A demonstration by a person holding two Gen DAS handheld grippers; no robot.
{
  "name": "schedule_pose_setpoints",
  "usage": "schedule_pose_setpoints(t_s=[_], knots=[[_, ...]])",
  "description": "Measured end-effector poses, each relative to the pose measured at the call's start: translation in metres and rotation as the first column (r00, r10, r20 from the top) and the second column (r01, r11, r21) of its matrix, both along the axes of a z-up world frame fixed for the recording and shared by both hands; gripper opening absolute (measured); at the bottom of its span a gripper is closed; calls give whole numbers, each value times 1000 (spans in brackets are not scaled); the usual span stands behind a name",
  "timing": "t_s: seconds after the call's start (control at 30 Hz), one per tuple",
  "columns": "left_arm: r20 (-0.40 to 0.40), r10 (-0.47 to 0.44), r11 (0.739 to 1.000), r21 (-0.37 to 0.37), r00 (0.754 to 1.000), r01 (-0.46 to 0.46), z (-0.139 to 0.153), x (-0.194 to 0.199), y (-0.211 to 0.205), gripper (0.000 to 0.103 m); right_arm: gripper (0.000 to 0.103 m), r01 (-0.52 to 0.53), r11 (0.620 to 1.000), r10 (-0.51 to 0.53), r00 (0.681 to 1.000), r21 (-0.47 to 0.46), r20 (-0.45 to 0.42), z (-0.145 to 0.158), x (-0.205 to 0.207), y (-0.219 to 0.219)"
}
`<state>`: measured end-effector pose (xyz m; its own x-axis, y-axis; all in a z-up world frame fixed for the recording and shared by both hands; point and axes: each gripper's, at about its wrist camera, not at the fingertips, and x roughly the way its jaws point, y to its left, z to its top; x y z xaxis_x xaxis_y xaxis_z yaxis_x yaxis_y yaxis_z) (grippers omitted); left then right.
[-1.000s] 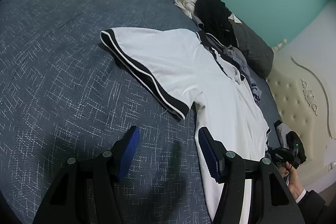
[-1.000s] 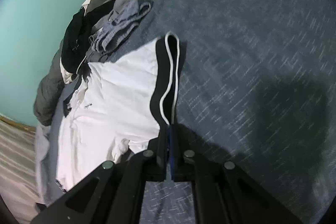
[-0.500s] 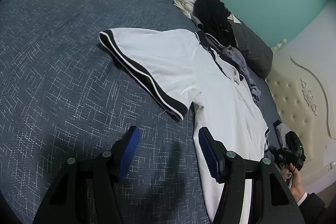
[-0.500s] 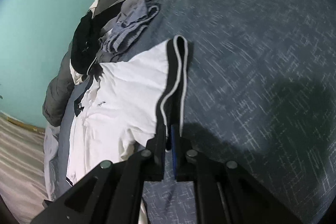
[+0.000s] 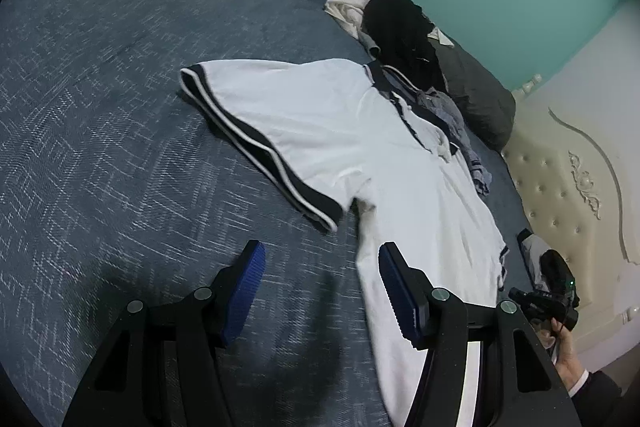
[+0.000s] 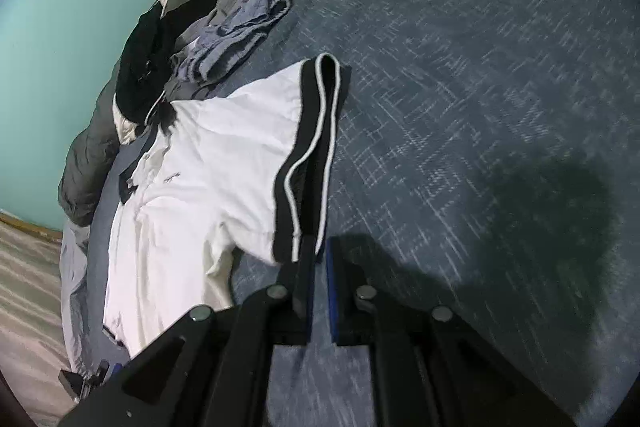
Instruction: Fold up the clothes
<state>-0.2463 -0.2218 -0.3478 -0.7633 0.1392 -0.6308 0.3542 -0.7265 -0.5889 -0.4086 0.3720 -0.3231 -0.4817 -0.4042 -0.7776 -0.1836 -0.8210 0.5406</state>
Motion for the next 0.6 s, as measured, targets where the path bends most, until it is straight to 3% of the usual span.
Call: schedule_pose_setpoints(t_s=[0.1, 0.17, 0.23, 0.47, 0.6], knots=[[6, -39, 999, 15, 999, 39, 8, 0, 14, 63, 7, -83, 997, 82, 996, 10, 23, 18, 11, -10], [10, -69, 997, 30, 998, 68, 13, 1, 24, 63, 21, -138, 990, 137, 990, 16, 38, 30, 18, -17], [17, -99, 994, 47, 995, 98, 21, 6, 36, 63, 28, -205, 978, 203, 978, 36, 48, 41, 32, -28], [86, -229, 973, 20, 970, 228, 54, 32, 78, 63, 29, -431, 900, 416, 895, 67, 164, 52, 94, -63], [109, -259, 965, -4, 960, 261, 69, 55, 97, 63, 29, -512, 856, 487, 846, 71, 216, 48, 132, -76]])
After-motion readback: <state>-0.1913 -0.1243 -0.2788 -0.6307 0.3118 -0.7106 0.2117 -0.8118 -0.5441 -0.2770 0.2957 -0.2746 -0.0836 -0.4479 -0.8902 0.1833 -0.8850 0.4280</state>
